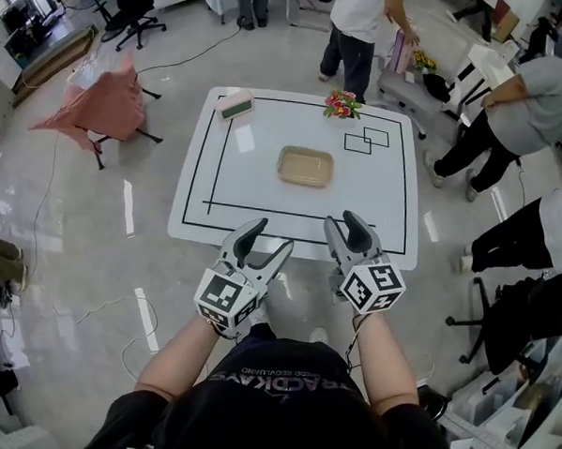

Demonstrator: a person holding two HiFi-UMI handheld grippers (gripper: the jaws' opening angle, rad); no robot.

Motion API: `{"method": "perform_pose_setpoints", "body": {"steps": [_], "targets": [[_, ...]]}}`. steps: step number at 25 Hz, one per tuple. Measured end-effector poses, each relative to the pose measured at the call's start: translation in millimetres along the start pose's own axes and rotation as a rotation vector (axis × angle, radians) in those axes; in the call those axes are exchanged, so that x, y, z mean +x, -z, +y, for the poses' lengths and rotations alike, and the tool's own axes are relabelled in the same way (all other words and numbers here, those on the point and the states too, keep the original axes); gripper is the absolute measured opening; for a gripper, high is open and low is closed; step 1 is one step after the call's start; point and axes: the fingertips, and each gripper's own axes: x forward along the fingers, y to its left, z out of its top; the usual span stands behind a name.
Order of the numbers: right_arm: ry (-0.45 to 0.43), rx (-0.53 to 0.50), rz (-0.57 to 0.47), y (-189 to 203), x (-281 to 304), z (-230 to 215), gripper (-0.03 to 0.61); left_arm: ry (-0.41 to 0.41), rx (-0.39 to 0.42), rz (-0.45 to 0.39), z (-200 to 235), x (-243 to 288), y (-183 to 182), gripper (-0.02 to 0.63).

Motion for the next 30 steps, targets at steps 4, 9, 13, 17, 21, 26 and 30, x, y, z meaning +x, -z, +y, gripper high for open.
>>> {"method": "perform_pose_setpoints", "body": {"steps": [4, 9, 13, 17, 21, 26, 30], "targets": [[0.050, 0.009, -0.002, 3.3, 16.5, 2.3, 0.164, 0.058, 0.009, 0.009, 18.4, 6.5, -0.8, 0.244], [0.113, 0.020, -0.014, 5.2, 27.5, 1.6, 0.164, 0.120, 0.009, 0.007, 31.1, 12.4, -3.0, 0.244], [0.140, 0.038, -0.017, 8.1, 34.2, 1.5, 0.164, 0.160, 0.023, 0.003, 33.5, 12.9, -7.1, 0.244], [0.160, 0.046, -0.012, 11.8, 40.0, 1.3, 0.164, 0.197, 0.032, 0.003, 32.2, 13.2, -8.4, 0.244], [0.162, 0.071, -0.005, 15.8, 45.7, -1.5, 0.164, 0.205, 0.027, 0.009, 34.8, 14.5, -6.5, 0.244], [0.165, 0.115, 0.019, 24.7, 54.0, -17.1, 0.164, 0.201, 0.018, 0.024, 37.6, 23.5, 0.5, 0.244], [0.175, 0.193, 0.059, 39.0, 65.2, -41.6, 0.164, 0.180, 0.009, 0.041, 44.7, 38.2, 6.0, 0.244]]}}
